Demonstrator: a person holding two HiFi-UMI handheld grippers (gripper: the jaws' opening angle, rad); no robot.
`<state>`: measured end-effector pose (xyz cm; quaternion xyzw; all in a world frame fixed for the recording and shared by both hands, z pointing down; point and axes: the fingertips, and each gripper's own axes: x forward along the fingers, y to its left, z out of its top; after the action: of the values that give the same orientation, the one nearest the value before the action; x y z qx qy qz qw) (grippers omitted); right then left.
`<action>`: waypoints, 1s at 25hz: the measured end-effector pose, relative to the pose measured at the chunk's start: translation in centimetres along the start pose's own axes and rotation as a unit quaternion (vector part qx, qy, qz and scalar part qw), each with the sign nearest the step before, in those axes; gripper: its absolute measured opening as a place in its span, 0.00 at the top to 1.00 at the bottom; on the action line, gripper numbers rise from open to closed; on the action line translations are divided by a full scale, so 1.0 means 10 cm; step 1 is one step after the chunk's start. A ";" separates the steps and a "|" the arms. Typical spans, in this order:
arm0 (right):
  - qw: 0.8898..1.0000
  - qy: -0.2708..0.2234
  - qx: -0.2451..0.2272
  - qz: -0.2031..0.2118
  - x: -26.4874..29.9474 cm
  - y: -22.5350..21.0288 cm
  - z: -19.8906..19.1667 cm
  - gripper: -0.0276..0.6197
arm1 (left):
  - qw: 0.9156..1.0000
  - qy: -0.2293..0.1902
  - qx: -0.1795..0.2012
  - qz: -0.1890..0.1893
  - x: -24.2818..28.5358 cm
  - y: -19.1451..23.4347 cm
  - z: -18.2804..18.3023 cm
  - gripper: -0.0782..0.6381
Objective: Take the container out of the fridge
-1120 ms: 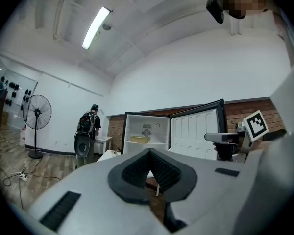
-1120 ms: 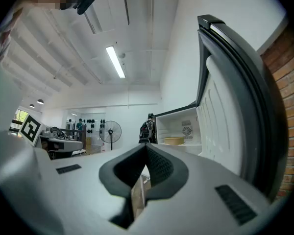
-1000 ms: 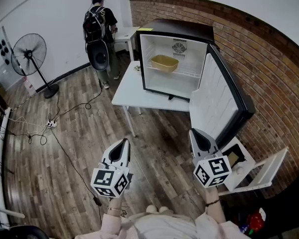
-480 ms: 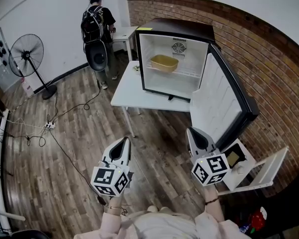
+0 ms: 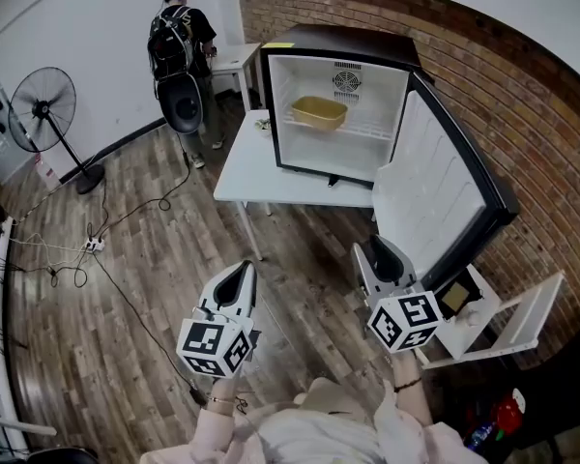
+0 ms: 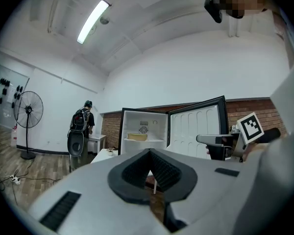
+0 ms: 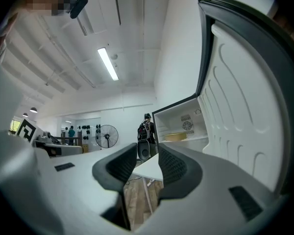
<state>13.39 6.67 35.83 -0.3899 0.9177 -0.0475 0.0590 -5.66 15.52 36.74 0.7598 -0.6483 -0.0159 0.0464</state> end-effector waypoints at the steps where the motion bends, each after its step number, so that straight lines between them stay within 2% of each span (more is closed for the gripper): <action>1: 1.000 0.001 0.003 -0.002 0.01 0.01 -0.03 0.77 | 1.000 0.002 0.000 -0.001 0.00 0.01 -0.02 0.90; 4: 1.000 0.010 0.002 -0.007 0.02 0.04 -0.13 0.73 | 1.000 0.011 -0.004 -0.005 0.00 0.03 -0.09 0.90; 14: 0.999 0.037 -0.010 -0.011 0.20 0.04 -0.25 0.72 | 1.000 0.019 -0.021 0.002 0.11 0.20 -0.19 0.90; 25: 0.999 0.047 0.002 -0.003 0.93 -0.28 -0.38 0.72 | 0.999 0.025 -0.030 0.007 0.77 0.53 -0.25 0.90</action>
<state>8.42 -1.79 39.32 -0.3902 0.9181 -0.0675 0.0159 -9.43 7.18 39.96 0.7536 -0.6516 -0.0161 0.0857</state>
